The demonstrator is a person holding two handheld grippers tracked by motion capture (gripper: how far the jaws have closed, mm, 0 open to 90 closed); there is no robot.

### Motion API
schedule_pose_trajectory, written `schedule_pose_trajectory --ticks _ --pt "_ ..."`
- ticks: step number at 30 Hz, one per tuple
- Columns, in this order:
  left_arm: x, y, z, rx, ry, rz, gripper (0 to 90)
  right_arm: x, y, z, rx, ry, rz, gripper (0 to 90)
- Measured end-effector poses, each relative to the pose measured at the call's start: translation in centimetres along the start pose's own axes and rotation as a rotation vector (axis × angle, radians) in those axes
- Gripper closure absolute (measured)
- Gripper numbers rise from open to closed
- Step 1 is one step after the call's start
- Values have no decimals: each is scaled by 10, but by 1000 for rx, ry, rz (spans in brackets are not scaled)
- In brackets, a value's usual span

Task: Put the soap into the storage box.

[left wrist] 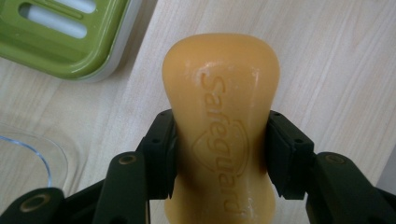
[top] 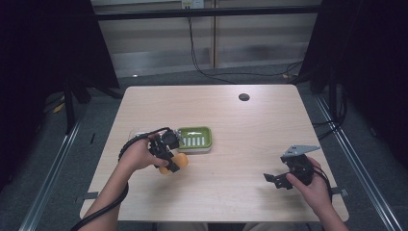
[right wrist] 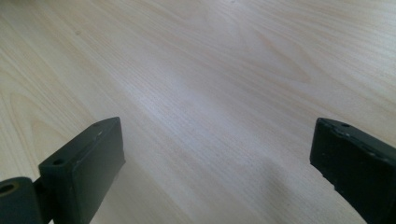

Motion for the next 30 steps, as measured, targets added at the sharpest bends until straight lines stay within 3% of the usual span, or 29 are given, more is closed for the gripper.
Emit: schedule_pose_trajectory --ticks 6,8,9,14,20,30 --pt "1 4 -2 2 -4 7 499 -1 0 -1 -4 -2 6 25" --pt "2 6 -2 -5 13 5 500 0 0 -1 -1 -6 12 26" --pt "2 7 -4 9 -9 7 499 -1 1 -1 -5 0 9 25" --pt "2 11 -5 0 7 9 500 -1 1 -2 -7 -2 6 26" --pt "4 15 -9 8 -7 16 500 0 0 -2 -1 -5 10 25" --pt "6 22 -14 7 9 23 500 -1 1 -1 -5 1 0 25"
Point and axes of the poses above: each handheld gripper's, and its own axes: z roughly forward along the jaws, y roughly out of its top, x roughly to its left, the point moved 4 cm from there along z, roughly forward along the jaws, and after that the axes turned 4 degrees about z, right-handed, at the moved point
